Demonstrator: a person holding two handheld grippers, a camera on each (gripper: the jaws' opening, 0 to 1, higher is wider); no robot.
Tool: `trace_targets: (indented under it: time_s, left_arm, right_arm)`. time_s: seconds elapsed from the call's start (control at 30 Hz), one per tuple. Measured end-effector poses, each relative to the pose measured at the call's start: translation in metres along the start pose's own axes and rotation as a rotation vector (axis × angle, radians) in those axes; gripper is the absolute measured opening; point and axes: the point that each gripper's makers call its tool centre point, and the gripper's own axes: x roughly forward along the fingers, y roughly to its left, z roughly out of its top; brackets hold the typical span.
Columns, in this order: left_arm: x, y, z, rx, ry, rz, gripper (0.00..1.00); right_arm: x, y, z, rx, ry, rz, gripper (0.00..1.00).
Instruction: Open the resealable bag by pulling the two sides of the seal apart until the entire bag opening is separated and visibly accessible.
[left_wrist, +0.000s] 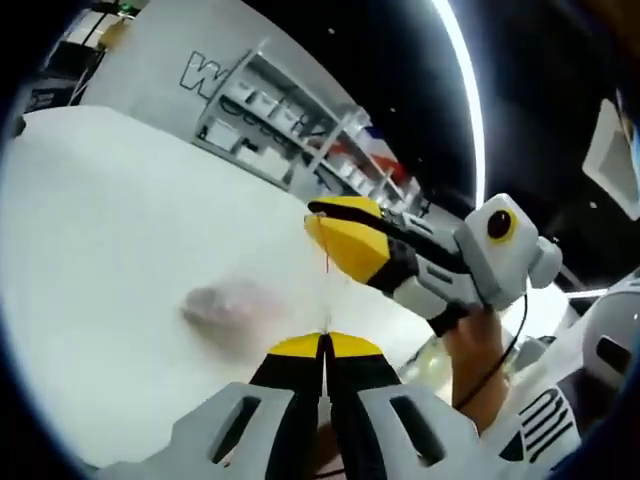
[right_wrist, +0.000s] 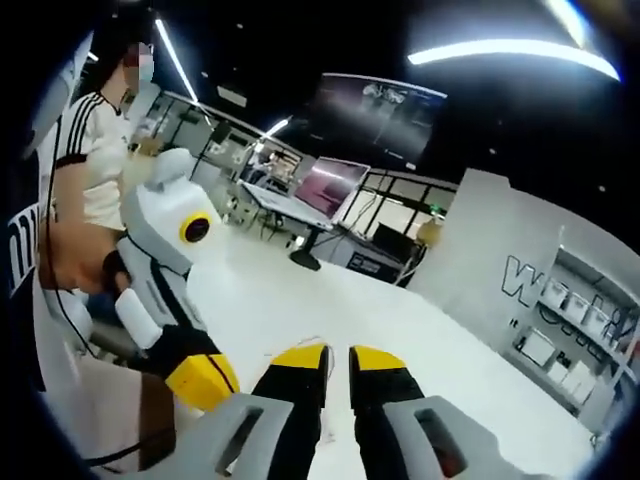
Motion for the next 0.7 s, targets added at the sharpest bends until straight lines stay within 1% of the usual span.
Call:
trace_targets:
  time_s: [0.27, 0.4, 0.6, 0.7]
  left_arm:
    - [0.0, 0.001, 0.002, 0.021, -0.007, 0.011, 0.01]
    - [0.0, 0.0, -0.001, 0.04, 0.005, 0.019, 0.01]
    - [0.001, -0.001, -0.006, 0.067, 0.026, 0.022, 0.01]
    - [-0.001, 0.002, -0.005, 0.08, 0.027, 0.034, 0.01]
  right_arm:
    - [-0.006, 0.009, -0.012, 0.021, 0.03, 0.02, 0.07]
    - [-0.006, 0.011, -0.016, 0.033, 0.038, 0.021, 0.07]
    - [-0.001, 0.007, -0.013, 0.034, 0.03, 0.0, 0.05]
    - [0.0, 0.011, -0.014, 0.028, 0.031, 0.009, 0.0]
